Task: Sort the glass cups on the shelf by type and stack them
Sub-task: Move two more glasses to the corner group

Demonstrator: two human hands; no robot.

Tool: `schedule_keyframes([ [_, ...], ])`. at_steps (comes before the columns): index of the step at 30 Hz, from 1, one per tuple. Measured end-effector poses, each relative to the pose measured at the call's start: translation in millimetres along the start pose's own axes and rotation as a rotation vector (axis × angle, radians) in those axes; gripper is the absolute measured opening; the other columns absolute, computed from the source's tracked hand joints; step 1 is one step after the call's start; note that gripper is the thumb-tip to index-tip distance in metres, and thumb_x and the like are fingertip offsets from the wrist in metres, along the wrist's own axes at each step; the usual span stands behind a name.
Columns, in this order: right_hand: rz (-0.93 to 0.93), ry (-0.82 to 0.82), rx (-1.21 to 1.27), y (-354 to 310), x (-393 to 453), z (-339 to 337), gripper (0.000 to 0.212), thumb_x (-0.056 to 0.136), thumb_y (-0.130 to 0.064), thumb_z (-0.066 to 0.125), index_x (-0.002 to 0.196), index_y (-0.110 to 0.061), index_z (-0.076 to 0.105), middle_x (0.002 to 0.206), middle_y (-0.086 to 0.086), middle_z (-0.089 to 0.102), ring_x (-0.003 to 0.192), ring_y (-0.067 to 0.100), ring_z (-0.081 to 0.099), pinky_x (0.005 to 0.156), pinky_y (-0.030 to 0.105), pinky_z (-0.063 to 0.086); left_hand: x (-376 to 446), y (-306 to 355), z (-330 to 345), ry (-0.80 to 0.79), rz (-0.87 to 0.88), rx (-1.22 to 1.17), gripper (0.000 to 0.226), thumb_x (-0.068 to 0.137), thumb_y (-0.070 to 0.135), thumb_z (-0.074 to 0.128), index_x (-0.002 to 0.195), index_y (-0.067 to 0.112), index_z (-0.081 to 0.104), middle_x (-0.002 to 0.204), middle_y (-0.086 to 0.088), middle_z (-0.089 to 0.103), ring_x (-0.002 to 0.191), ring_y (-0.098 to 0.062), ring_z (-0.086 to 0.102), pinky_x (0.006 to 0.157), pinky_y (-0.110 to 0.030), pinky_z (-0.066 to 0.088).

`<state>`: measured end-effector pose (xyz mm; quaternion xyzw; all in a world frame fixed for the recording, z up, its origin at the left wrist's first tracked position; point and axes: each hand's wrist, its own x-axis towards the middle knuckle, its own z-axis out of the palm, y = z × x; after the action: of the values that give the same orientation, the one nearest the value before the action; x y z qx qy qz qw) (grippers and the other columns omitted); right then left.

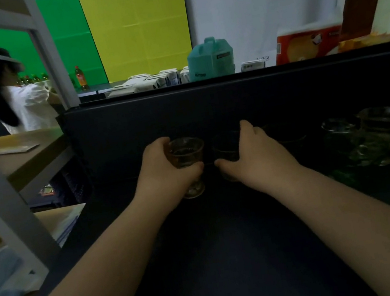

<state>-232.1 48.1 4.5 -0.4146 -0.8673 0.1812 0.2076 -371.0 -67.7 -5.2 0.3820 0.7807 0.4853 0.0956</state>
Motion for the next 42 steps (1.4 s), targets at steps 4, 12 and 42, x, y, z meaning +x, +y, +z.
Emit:
schedule_keyframes([
  [4,0.076,0.041,0.127,-1.2,7.5,4.9,0.091,0.077,-0.053,0.080,0.147,-0.015,0.037,0.141,0.009,0.053,0.122,0.027,0.058,0.095,0.043,0.055,-19.1,6.6,-11.1,-0.002,0.039,-0.062,0.047,0.073,0.021,0.086,0.090,0.042,0.047,0.104,0.014,0.061,0.085,0.004,0.062,0.068,-0.010,0.048],
  [12,0.005,0.115,0.377,-0.7,-30.7,-13.8,0.099,0.067,-0.048,0.090,0.148,-0.015,0.043,0.126,-0.003,0.058,0.119,0.015,0.059,0.092,0.027,0.048,-55.1,14.7,-22.0,0.019,0.132,-0.090,0.055,0.073,0.028,0.085,0.106,0.046,0.046,0.122,0.011,0.055,0.096,0.000,0.059,0.070,-0.012,0.043],
  [42,0.133,0.734,0.906,363.8,-332.3,-260.5,0.073,0.039,-0.051,0.096,0.105,-0.030,0.075,0.103,-0.010,0.075,0.092,0.000,0.070,0.076,0.012,0.053,-261.3,255.0,289.8,-0.494,0.375,-0.503,0.084,0.053,0.047,0.084,0.130,0.051,0.050,0.111,0.016,0.070,0.094,-0.003,0.072,0.078,-0.028,0.057],
])
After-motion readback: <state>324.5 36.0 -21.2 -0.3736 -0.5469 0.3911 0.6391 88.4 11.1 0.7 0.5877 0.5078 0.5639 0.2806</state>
